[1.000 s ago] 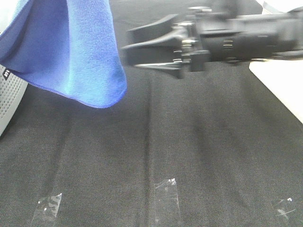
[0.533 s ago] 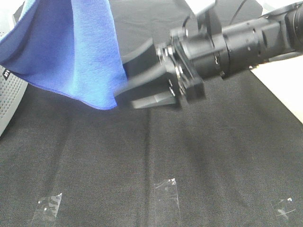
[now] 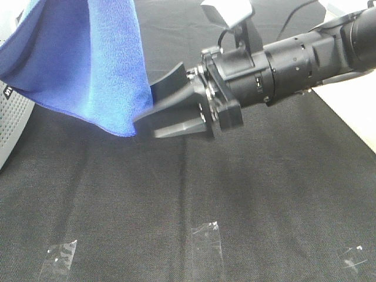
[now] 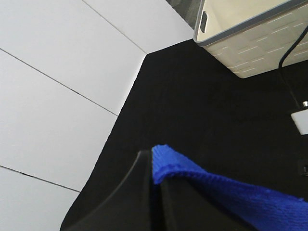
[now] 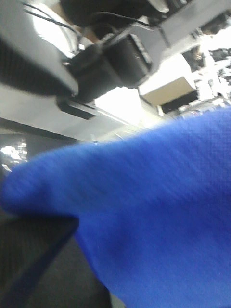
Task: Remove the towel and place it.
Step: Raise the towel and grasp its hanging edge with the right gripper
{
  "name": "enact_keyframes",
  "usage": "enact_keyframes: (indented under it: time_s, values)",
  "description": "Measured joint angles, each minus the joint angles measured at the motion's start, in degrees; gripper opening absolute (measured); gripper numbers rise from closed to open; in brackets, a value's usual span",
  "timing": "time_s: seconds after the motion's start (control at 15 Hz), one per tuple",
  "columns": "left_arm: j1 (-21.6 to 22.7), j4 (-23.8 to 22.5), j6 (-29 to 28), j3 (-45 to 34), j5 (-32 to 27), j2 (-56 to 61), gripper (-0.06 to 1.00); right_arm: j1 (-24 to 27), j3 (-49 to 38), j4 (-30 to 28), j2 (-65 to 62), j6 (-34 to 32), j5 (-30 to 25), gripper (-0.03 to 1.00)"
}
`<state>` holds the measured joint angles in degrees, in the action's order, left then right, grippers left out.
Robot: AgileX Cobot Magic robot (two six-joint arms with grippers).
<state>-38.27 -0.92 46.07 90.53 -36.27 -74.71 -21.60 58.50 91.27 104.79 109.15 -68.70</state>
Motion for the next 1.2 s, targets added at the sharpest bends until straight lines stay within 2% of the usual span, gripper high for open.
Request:
enact_keyframes:
  time_s: [0.2, 0.27, 0.47, 0.53, 0.73, 0.87, 1.07, 1.2]
  values:
    - [0.0, 0.0, 0.0, 0.0, 0.0, 0.0, 0.00, 0.0, 0.0, 3.6, 0.0, -0.1, -0.4, 0.29]
    - [0.0, 0.0, 0.0, 0.0, -0.1, 0.0, 0.00, 0.0, 0.0, 3.7, 0.0, -0.1, -0.4, 0.25]
    - [0.0, 0.0, 0.0, 0.0, -0.2, 0.0, 0.00, 0.0, 0.0, 3.6, 0.0, -0.3, -0.4, 0.04]
    - [0.0, 0.0, 0.0, 0.0, -0.3, 0.0, 0.00, 0.0, 0.0, 3.6, 0.0, -0.7, -0.4, 0.01]
    - [0.0, 0.0, 0.0, 0.0, -0.5, 0.0, 0.00, 0.0, 0.0, 3.8, 0.0, -1.6, -0.4, 0.01]
    - [0.0, 0.0, 0.0, 0.0, -0.7, 0.0, 0.00, 0.0, 0.0, 5.0, 0.0, -4.5, -0.4, 0.01]
    - [0.0, 0.2, -0.1, 0.0, -1.0, 0.0, 0.00, 0.3, 1.1, 5.0, 0.0, -14.8, 1.2, 0.01]
    - [0.0, 0.2, -0.1, 0.0, -1.0, 0.0, 0.00, 1.8, 4.0, 0.3, -1.9, -22.7, 4.0, 0.01]
